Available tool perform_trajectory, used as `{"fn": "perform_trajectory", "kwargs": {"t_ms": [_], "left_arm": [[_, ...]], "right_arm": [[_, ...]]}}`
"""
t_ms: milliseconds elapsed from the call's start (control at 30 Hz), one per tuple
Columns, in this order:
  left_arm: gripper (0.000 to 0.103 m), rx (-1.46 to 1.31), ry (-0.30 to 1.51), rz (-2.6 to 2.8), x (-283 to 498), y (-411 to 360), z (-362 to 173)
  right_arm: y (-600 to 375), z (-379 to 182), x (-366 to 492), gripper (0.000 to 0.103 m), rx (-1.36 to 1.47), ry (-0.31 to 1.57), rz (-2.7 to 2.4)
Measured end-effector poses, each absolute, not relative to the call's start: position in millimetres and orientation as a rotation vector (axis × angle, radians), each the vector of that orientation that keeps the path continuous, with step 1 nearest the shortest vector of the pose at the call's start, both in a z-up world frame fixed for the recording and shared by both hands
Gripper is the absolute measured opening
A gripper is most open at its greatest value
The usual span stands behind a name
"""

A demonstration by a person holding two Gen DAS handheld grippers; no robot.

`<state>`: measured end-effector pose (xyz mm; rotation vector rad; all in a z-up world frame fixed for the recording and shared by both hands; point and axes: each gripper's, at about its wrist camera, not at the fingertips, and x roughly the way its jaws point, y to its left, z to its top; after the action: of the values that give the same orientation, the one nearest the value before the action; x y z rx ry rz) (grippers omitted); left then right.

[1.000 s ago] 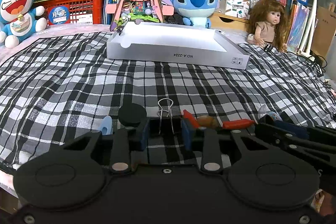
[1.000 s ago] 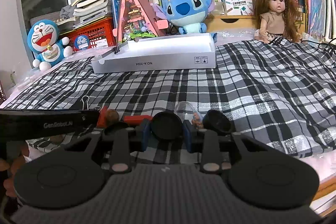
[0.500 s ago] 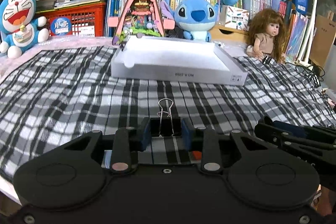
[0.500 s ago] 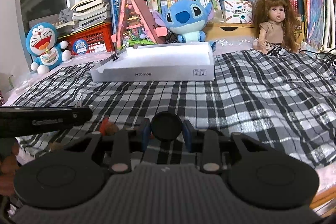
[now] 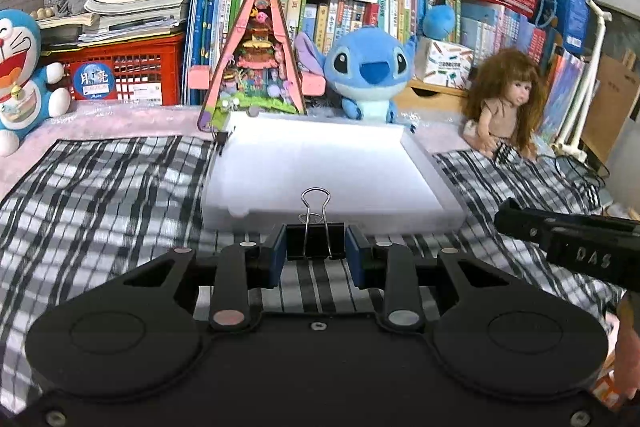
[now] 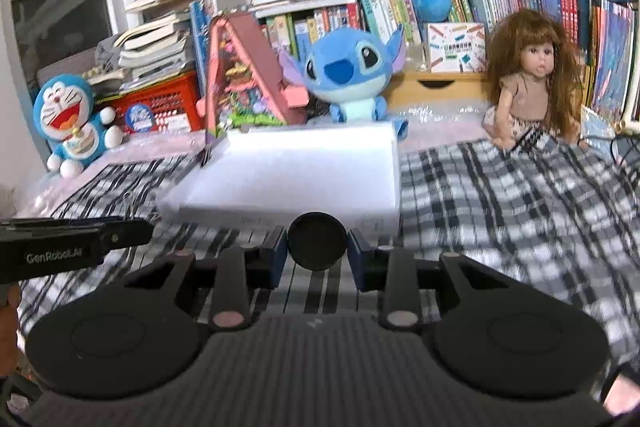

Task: Organize rigid objects
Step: 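Carry the binder clip and black cap with both tools into the white box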

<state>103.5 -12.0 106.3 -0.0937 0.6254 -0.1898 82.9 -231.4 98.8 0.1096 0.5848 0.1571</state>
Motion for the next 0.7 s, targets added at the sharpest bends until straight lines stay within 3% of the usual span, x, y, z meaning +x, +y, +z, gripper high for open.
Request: {"fn": "perform_trajectory", "kwargs": {"t_ms": [400,700], "left_arm": [[0.030,-0.138,0.764,-0.194,203,-11,130],[0.030,-0.101,0.866,-0.139,263,-23,101]], "right_arm": [[-239,131,176,0.038,0.170,0.722,0.179],[-229,113,236,0.038,0.136,0.848,0.135]]}}
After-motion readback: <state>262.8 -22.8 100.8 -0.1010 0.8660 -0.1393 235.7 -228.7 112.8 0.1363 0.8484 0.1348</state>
